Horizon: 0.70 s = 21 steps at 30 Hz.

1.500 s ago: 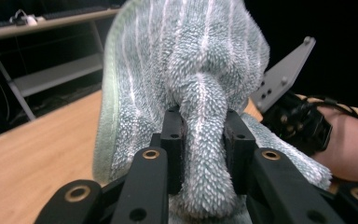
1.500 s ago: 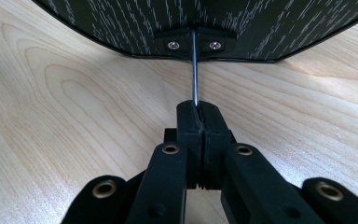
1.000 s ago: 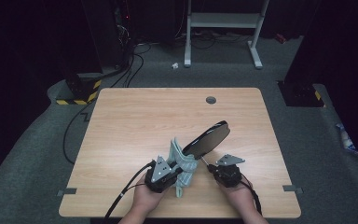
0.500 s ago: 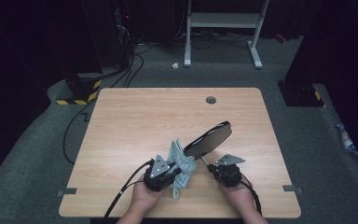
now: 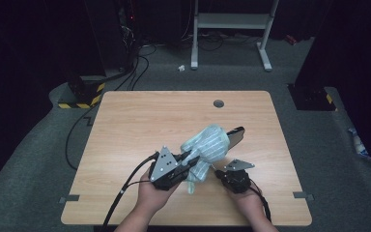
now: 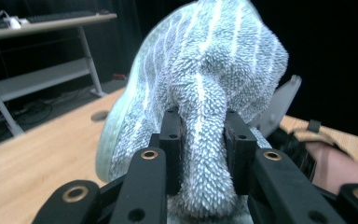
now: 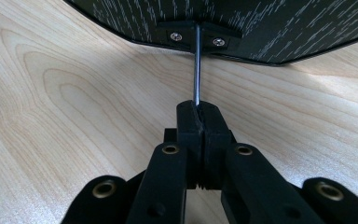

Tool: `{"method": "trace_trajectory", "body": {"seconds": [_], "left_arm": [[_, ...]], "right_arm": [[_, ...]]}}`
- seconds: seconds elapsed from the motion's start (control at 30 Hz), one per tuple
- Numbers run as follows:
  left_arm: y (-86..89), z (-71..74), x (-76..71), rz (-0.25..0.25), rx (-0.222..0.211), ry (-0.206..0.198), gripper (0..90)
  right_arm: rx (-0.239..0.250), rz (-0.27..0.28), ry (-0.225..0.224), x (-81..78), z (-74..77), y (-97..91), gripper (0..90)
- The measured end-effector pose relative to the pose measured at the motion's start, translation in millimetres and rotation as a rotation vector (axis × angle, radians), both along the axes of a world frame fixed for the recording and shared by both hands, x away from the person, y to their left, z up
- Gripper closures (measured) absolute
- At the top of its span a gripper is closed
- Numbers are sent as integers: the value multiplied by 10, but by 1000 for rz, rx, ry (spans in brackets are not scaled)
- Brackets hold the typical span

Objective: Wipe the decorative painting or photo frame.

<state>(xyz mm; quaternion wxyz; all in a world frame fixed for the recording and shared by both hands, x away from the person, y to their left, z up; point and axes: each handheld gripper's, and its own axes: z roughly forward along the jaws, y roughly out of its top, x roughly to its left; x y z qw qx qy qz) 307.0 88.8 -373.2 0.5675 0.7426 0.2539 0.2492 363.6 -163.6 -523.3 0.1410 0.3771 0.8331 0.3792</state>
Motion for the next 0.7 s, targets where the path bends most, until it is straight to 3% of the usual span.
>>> {"method": "trace_trajectory", "body": {"seconds": [0.17, 0.27, 0.37, 0.47, 0.7], "left_arm": [[-224, 309, 129, -1, 41, -10, 733], [-371, 393, 254, 1, 93, 30, 733], [-408, 411, 321, -19, 75, 60, 732], [-386, 391, 284, -13, 86, 45, 732], [-151, 240, 157, -10, 67, 59, 732]], "right_arm": [[-11, 1, -16, -11, -2, 16, 882], [-19, 12, -21, -19, 0, 28, 884], [-3, 7, -7, -11, -2, 19, 884], [-3, 7, -6, -10, -2, 18, 884], [-8, 9, -15, -8, -2, 20, 884]]}}
